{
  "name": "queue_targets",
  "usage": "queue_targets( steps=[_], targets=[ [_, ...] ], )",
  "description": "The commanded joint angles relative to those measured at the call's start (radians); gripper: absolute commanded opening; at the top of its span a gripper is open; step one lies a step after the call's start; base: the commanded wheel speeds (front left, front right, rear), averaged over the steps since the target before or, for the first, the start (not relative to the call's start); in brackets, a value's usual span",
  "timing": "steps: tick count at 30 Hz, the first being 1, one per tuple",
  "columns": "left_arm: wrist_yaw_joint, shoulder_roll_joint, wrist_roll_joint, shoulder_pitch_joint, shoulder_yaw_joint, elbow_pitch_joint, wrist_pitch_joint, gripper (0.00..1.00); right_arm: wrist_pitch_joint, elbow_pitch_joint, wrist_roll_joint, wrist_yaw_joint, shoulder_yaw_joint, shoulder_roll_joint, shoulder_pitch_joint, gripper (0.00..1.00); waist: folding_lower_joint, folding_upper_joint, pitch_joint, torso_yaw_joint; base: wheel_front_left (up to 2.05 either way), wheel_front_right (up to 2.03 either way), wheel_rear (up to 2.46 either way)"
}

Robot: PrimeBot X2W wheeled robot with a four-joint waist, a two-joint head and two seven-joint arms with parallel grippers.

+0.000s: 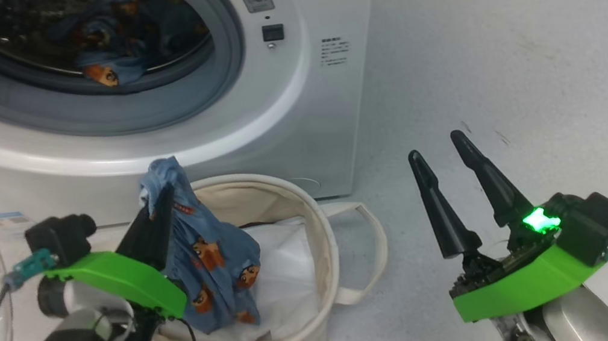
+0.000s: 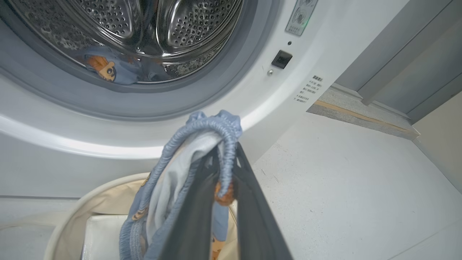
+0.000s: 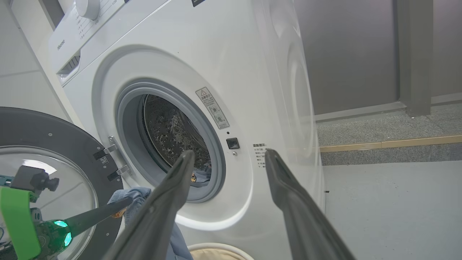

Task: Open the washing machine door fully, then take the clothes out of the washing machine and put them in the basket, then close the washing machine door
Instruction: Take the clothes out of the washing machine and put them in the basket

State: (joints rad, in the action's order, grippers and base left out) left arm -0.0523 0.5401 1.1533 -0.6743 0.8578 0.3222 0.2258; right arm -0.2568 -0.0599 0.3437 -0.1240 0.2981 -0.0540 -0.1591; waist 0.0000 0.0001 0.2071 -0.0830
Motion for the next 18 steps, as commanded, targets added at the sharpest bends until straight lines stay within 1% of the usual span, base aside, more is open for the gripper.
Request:
queue_targets(
  steps=[1,4,7,10,12,14,15,16,17,18],
  targets=[
    [0.027,-0.007,-0.014,-0.046,-0.045,0.046,0.021,0.0,-0.005,-0.042,-0.008,-0.007,0.019,0.004,-0.03,1.0,0.0,-0.0001,0.019,-0.02,0.0,0.0,0.0],
    [0.073,-0.075,-0.033,-0.04,-0.037,0.163,0.03,0.0,-0.005,-0.045,-0.012,-0.007,0.016,0.004,-0.031,1.0,0.0,-0.0001,0.034,-0.04,0.0,0.0,0.0],
    [0.108,-0.135,-0.07,-0.037,-0.026,0.283,0.034,0.0,-0.005,-0.05,-0.014,-0.007,0.016,0.004,-0.034,1.0,0.0,-0.0001,0.05,-0.063,0.0,0.0,0.0],
    [0.127,-0.184,-0.105,-0.038,-0.046,0.41,0.035,0.0,-0.005,-0.056,-0.017,-0.007,0.019,0.004,-0.038,1.0,0.0,-0.0001,0.071,-0.088,0.0,0.0,0.0],
    [0.137,-0.216,-0.105,-0.031,-0.066,0.512,0.036,0.0,-0.005,-0.057,-0.021,-0.007,0.022,0.004,-0.042,1.0,0.0,-0.0001,0.083,-0.107,0.0,0.0,0.0],
    [0.143,-0.245,-0.105,-0.031,-0.052,0.627,0.02,0.0,-0.005,-0.058,-0.024,-0.007,0.023,0.004,-0.045,1.0,0.0,-0.0001,0.092,-0.126,0.0,0.0,0.0],
    [0.148,-0.256,-0.101,-0.037,-0.052,0.673,0.018,0.57,-0.005,-0.06,-0.024,-0.007,0.022,0.004,-0.047,1.0,0.0,-0.0001,0.096,-0.134,0.0,0.0,0.0],
    [0.151,-0.264,-0.094,-0.045,-0.058,0.716,0.019,0.97,-0.005,-0.062,-0.024,-0.007,0.021,0.004,-0.048,1.0,0.0,-0.0001,0.099,-0.142,0.0,0.0,0.0],
    [0.152,-0.268,-0.096,-0.053,-0.059,0.755,0.021,1.0,-0.005,-0.063,-0.024,-0.007,0.02,0.004,-0.048,1.0,0.0,-0.0001,0.103,-0.149,0.0,0.0,0.0],
    [0.153,-0.274,-0.093,-0.058,-0.063,0.792,0.023,1.0,-0.005,-0.062,-0.024,-0.007,0.021,0.004,-0.049,1.0,0.0,-0.0001,0.105,-0.154,0.0,0.0,0.0]
  ],
)
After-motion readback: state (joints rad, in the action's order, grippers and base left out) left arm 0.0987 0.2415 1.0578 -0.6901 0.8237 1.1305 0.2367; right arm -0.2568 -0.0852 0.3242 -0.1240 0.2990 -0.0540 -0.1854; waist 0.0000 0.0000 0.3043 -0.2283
